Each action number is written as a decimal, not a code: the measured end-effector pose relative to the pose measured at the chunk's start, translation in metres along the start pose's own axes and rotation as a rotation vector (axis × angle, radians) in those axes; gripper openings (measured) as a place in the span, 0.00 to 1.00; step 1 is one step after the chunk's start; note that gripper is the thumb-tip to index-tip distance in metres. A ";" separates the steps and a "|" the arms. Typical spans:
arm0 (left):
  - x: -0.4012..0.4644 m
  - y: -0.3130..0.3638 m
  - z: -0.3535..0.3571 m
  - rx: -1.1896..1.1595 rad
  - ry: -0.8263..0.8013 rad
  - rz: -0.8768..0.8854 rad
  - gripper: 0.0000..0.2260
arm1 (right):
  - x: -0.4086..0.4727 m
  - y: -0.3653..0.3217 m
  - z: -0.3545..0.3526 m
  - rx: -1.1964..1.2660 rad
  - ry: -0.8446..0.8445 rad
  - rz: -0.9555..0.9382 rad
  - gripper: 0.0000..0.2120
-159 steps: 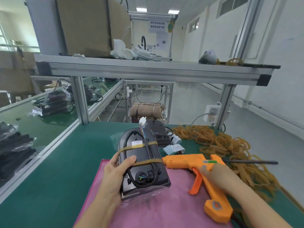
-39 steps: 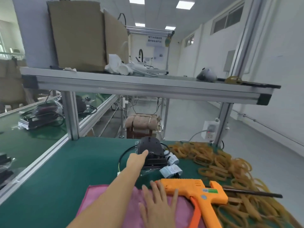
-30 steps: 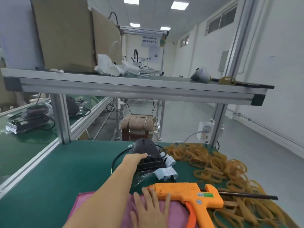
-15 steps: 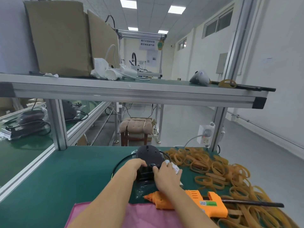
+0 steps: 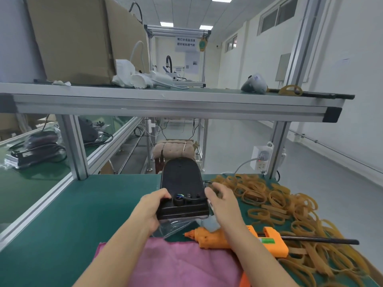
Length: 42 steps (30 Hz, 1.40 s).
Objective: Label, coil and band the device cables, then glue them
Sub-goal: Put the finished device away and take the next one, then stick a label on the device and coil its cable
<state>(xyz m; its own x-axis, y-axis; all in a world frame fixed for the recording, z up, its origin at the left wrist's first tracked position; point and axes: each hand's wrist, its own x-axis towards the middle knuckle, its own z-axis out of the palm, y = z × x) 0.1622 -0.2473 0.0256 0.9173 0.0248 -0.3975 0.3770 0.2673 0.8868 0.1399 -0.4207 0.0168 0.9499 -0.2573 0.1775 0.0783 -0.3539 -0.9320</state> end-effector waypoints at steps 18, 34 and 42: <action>-0.107 -0.063 -0.086 0.811 0.038 0.365 0.11 | -0.054 0.005 0.015 -0.856 -0.479 -0.578 0.26; -0.010 -0.018 0.070 1.332 -0.169 0.765 0.18 | 0.032 0.029 -0.034 -0.902 -0.419 -0.047 0.25; 0.029 -0.029 0.078 1.403 -0.267 0.378 0.10 | 0.017 0.033 -0.043 -0.785 -0.192 -0.072 0.14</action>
<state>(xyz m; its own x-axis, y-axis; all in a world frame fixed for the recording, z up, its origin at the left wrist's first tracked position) 0.1874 -0.3298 0.0068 0.9243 -0.3367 -0.1799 -0.2144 -0.8478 0.4850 0.1456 -0.4759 0.0024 0.9916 -0.0764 0.1047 -0.0263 -0.9097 -0.4145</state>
